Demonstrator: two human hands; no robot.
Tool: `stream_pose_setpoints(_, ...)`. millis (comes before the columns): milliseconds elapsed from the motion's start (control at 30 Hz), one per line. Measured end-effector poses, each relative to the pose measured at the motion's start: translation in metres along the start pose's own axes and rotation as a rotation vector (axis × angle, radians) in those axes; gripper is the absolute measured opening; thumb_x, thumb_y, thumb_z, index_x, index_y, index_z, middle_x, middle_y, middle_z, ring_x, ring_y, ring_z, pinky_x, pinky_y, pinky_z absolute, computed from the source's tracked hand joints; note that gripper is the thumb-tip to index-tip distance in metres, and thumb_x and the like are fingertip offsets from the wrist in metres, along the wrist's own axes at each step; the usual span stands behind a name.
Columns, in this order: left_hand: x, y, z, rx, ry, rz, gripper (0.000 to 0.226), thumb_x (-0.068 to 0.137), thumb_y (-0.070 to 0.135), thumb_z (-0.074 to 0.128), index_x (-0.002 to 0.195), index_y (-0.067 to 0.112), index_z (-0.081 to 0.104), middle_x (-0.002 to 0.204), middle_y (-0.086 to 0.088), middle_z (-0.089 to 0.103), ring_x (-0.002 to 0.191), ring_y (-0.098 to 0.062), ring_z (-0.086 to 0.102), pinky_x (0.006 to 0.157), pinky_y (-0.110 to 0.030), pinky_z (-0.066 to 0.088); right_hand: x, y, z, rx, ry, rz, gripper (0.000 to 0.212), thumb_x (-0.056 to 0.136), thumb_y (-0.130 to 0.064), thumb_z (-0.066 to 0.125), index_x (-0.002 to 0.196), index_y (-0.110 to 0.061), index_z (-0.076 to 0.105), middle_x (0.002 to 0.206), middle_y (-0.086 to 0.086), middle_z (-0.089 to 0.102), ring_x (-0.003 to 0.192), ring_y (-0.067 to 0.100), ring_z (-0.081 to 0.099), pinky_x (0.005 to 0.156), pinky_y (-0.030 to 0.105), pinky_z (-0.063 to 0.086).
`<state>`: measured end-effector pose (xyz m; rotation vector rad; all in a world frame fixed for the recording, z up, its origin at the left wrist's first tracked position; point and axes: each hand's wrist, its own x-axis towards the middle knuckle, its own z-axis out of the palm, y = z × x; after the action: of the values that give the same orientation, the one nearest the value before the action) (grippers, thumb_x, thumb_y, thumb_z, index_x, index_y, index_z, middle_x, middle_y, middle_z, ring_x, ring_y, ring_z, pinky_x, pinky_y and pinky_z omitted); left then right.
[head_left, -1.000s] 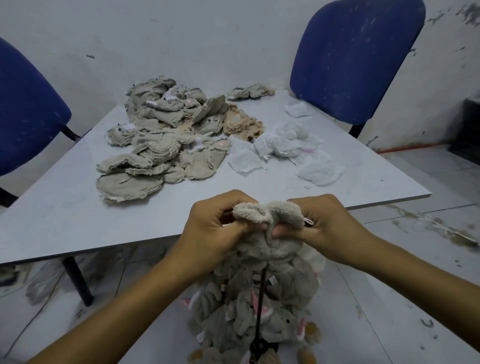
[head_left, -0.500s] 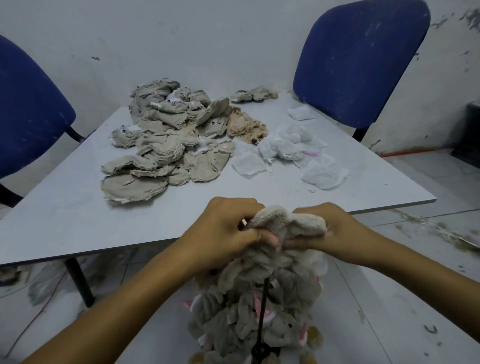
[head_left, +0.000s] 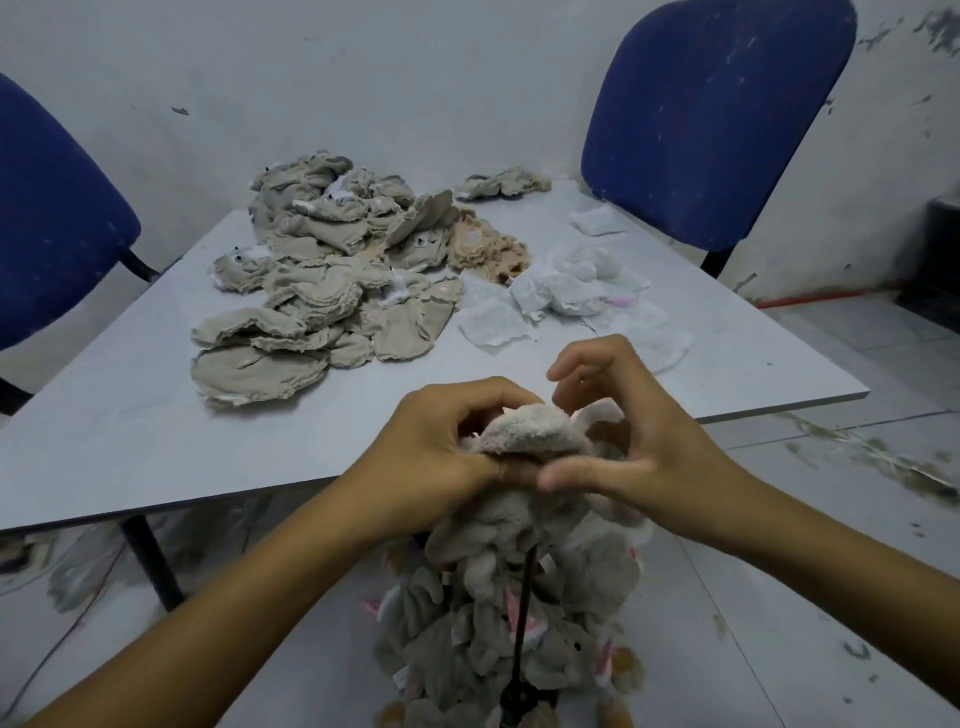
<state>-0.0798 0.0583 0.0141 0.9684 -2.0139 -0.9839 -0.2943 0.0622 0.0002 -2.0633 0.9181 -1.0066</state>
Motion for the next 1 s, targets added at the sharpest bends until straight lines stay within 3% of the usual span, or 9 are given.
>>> stream_pose_setpoints(100,-0.001,0.001,-0.001,-0.079,0.025,-0.016,0.025,0.071,-0.001,0.082,0.089,0.014,0.071,0.085,0.006,0.072,0.082,-0.008,0.068,0.075,-0.024,0.053,-0.006,0.015,-0.014,0.041,-0.142,0.162,0.051,0.071,-0.036,0.087,0.115,-0.028,0.06,0.109,-0.01,0.066,0.102,0.011,0.065,0.087,0.03,0.056)
stream_pose_setpoints(200,0.001,0.003,-0.007,0.001,-0.048,0.009,0.02,0.075,0.013,0.082,0.087,0.02,0.068,0.084,0.005,0.069,0.081,-0.013,0.065,0.074,-0.029,0.051,-0.008,0.021,-0.011,0.05,-0.009,0.123,0.023,0.082,-0.02,0.08,0.096,-0.004,0.073,0.092,0.01,0.074,0.089,0.024,0.072,0.078,0.037,0.059)
stream_pose_setpoints(300,0.001,0.008,-0.006,0.017,-0.01,0.077,0.016,0.076,0.017,0.077,0.087,0.017,0.065,0.081,0.007,0.066,0.076,-0.009,0.061,0.067,-0.026,0.049,-0.004,0.014,-0.013,0.189,0.052,0.027,0.017,0.086,-0.022,0.072,0.101,-0.015,0.072,0.097,0.003,0.069,0.095,0.021,0.069,0.079,0.025,0.056)
stream_pose_setpoints(400,0.004,0.006,-0.005,-0.112,0.079,0.125,0.03,0.074,-0.013,0.066,0.078,0.016,0.06,0.068,0.014,0.059,0.06,0.003,0.053,0.052,-0.013,0.041,-0.002,0.014,-0.016,0.21,-0.1,0.12,0.04,0.079,-0.029,0.081,0.115,-0.027,0.065,0.111,-0.004,0.065,0.108,0.02,0.064,0.089,0.036,0.056)
stream_pose_setpoints(467,0.003,0.001,-0.008,-0.187,0.076,0.09,0.033,0.074,-0.01,0.069,0.076,0.021,0.06,0.066,0.017,0.059,0.056,0.004,0.052,0.05,-0.01,0.041,-0.003,0.016,-0.011,0.182,-0.135,0.104,0.042,0.077,-0.024,0.084,0.114,-0.024,0.067,0.109,-0.005,0.068,0.106,0.016,0.066,0.091,0.035,0.055)
stream_pose_setpoints(600,-0.001,-0.009,-0.016,-0.069,-0.037,0.009,0.033,0.073,0.002,0.078,0.094,0.026,0.07,0.091,0.019,0.071,0.086,0.002,0.065,0.079,-0.019,0.051,0.0,0.01,-0.008,0.133,0.006,0.003,0.022,0.079,-0.021,0.077,0.101,-0.021,0.074,0.096,-0.01,0.074,0.092,0.009,0.069,0.08,0.018,0.051)
stream_pose_setpoints(667,-0.001,-0.008,-0.017,-0.025,-0.071,0.012,0.047,0.074,0.002,0.08,0.102,0.037,0.067,0.099,0.026,0.071,0.094,0.007,0.065,0.079,-0.011,0.048,0.001,0.008,-0.011,0.041,0.023,-0.049,0.018,0.08,-0.025,0.077,0.097,-0.018,0.076,0.091,-0.011,0.073,0.087,0.009,0.069,0.076,0.02,0.051)
stream_pose_setpoints(800,0.002,0.006,-0.012,-0.162,-0.016,0.066,0.027,0.077,0.018,0.079,0.098,0.032,0.069,0.081,0.017,0.069,0.072,0.004,0.063,0.063,-0.01,0.046,0.003,0.0,-0.013,-0.253,0.046,-0.209,0.014,0.081,-0.028,0.078,0.092,-0.019,0.078,0.082,-0.009,0.068,0.075,0.01,0.064,0.064,0.032,0.05)
stream_pose_setpoints(1000,-0.013,-0.014,0.011,0.009,0.005,0.066,0.028,0.07,0.013,0.081,0.063,0.022,0.055,0.065,0.01,0.056,0.064,-0.001,0.053,0.061,-0.02,0.042,-0.006,0.004,-0.005,-0.393,-0.065,-0.177,0.03,0.081,-0.043,0.075,0.089,-0.014,0.078,0.08,-0.003,0.066,0.071,0.014,0.063,0.061,0.041,0.05)
